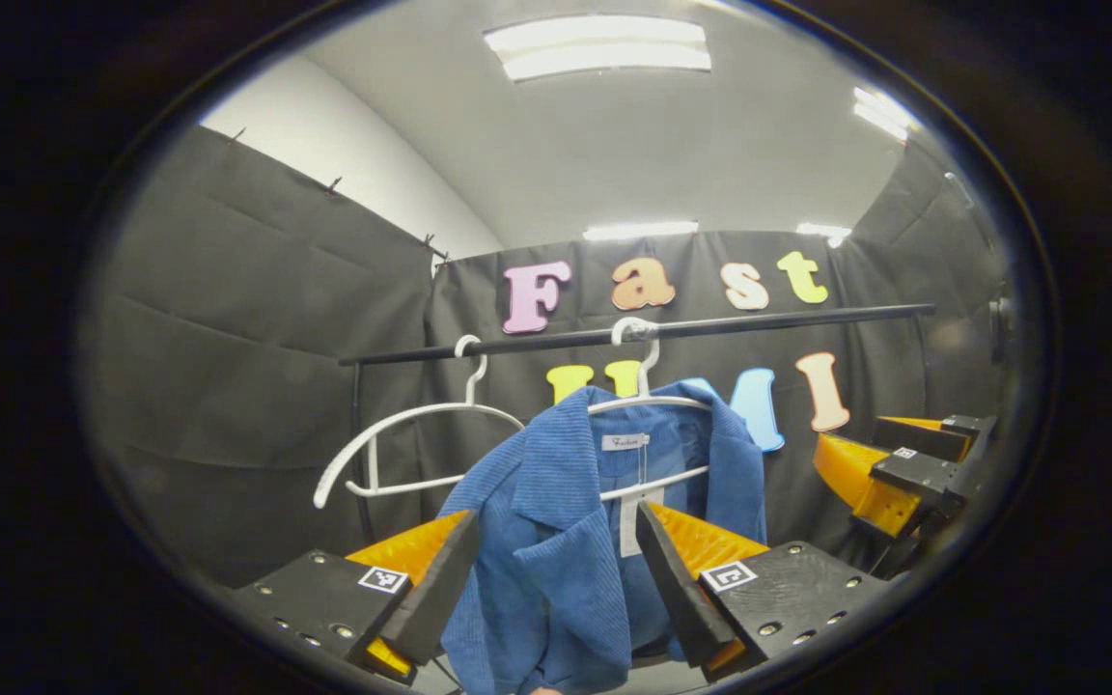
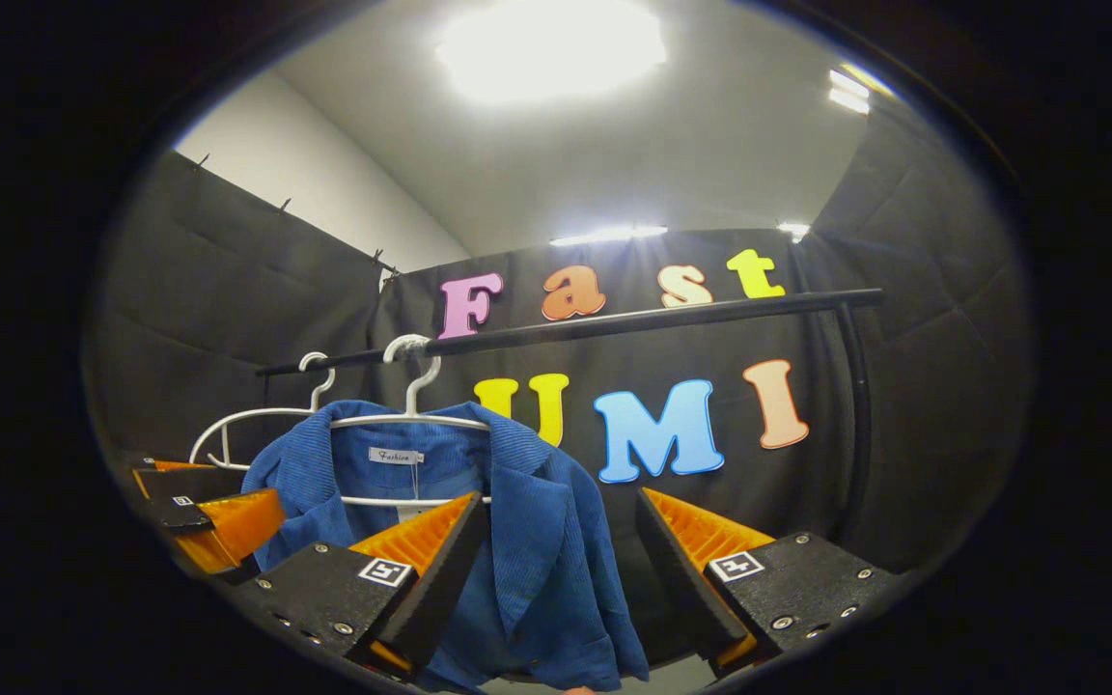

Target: Grasp the clothes on the hanger with both hands and then place them into the laundry hamper below.

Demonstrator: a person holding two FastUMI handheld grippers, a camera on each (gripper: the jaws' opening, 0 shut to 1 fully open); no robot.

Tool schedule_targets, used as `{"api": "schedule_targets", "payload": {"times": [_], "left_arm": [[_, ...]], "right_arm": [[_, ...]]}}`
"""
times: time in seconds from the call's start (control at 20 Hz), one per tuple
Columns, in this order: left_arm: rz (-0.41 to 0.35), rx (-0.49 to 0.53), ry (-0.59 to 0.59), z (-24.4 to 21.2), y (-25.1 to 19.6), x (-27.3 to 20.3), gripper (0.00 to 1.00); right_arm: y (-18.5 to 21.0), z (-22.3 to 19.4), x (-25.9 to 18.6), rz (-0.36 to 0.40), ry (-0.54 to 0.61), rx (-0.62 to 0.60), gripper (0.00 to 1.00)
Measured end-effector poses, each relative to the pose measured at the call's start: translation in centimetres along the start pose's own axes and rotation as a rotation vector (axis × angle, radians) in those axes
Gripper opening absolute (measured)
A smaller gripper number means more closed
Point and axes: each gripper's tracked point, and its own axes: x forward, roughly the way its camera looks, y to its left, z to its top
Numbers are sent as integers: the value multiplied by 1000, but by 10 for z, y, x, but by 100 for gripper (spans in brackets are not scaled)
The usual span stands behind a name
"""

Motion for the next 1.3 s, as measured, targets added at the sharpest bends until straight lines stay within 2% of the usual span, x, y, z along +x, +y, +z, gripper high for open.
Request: {"api": "schedule_targets", "payload": {"times": [0.05, 0.1, 0.45, 0.5, 0.55, 0.7, 0.95, 1.15, 1.2, 1.3], "left_arm": [[4, -2, 2, -2, -3, 4, 93], [9, -5, 2, -5, -6, 7, 93], [101, 26, 18, -22, -4, 33, 93], [117, 29, 27, -27, -1, 38, 93], [133, 31, 39, -32, 0, 42, 93], [162, 29, 78, -50, 4, 50, 93], [192, 44, 76, -57, 3, 59, 93], [231, 50, 103, -74, 3, 70, 93], [237, 49, 113, -79, 3, 72, 93], [256, 51, 138, -87, 6, 72, 93]], "right_arm": [[0, -3, 6, 10, 2, 4, 92], [-1, -5, 12, 19, 3, 5, 95], [-1, -26, 50, 70, 39, 50, 95], [1, -29, 56, 82, 42, 54, 92], [2, -33, 62, 89, 45, 55, 95], [7, -45, 78, 103, 64, 56, 95], [15, -70, 97, 135, 100, 79, 95], [16, -92, 108, 124, 147, 80, 95], [16, -95, 111, 124, 150, 83, 92], [15, -99, 115, 120, 152, 85, 95]]}}
